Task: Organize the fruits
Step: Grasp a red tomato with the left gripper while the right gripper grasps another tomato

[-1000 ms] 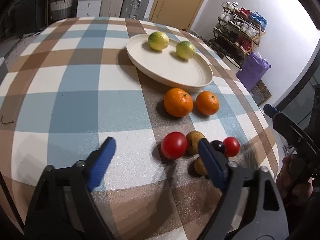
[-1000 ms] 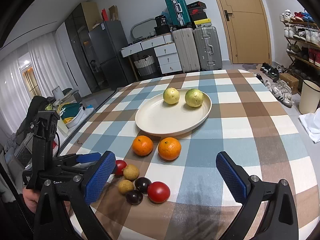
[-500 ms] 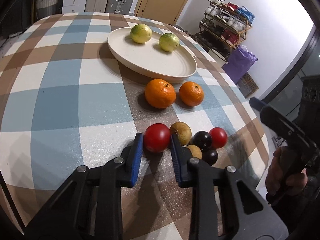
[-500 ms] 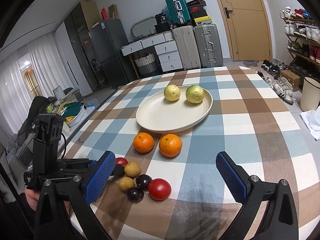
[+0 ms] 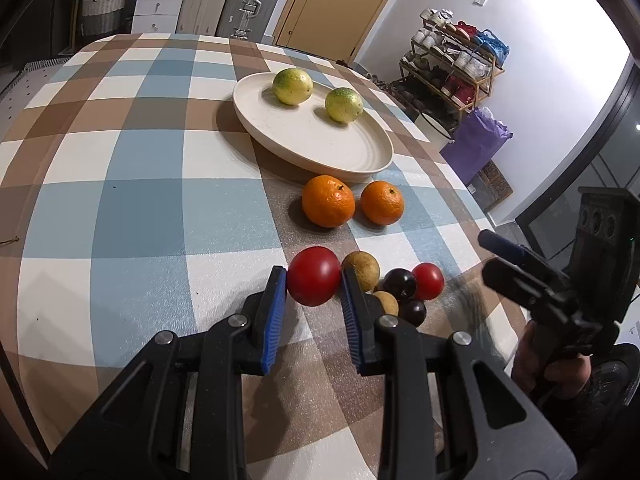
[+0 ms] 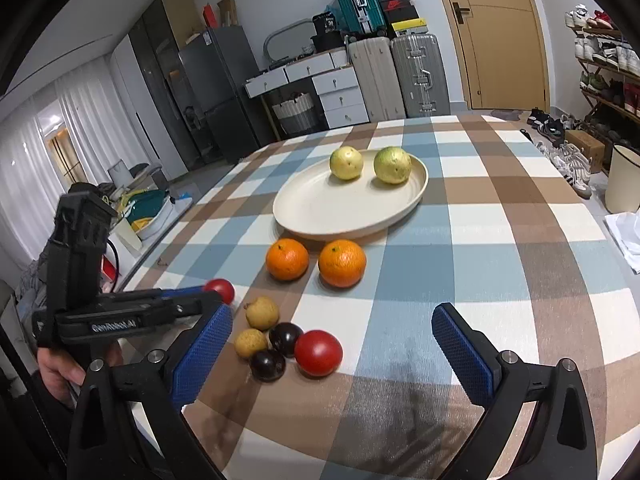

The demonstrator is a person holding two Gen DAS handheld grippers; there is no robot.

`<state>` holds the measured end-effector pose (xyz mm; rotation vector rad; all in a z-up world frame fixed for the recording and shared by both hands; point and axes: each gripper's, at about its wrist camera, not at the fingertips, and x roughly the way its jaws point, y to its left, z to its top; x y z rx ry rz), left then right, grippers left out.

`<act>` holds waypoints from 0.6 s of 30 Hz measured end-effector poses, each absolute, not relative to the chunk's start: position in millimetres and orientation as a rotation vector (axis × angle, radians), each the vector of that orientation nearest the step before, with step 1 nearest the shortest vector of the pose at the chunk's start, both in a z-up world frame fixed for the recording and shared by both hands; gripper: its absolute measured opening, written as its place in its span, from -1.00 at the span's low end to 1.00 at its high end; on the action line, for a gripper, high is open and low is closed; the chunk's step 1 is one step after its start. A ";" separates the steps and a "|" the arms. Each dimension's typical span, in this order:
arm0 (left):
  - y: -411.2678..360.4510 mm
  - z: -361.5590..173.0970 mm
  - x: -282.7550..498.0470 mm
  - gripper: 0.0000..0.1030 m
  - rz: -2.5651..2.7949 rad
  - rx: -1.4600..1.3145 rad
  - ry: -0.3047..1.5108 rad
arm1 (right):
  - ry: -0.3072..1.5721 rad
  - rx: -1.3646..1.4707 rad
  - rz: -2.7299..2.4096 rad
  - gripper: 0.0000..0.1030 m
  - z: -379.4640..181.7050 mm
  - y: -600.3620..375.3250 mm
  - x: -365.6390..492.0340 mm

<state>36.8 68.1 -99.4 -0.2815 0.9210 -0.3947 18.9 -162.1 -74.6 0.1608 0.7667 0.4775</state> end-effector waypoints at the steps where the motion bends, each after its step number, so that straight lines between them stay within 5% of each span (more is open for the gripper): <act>1: 68.5 -98.7 35.3 -0.53 -0.394 -0.281 0.918 | 0.770 0.158 0.476 0.99 -75.8 -161.7 18.7; 12: 77.2 -92.8 25.3 -0.53 -0.386 -0.297 0.903 | 0.820 0.099 0.483 0.97 -96.2 -154.3 15.5; 18: 79.8 -91.6 22.5 -0.53 -0.386 -0.304 0.900 | 0.840 0.084 0.492 0.73 -103.0 -151.2 16.2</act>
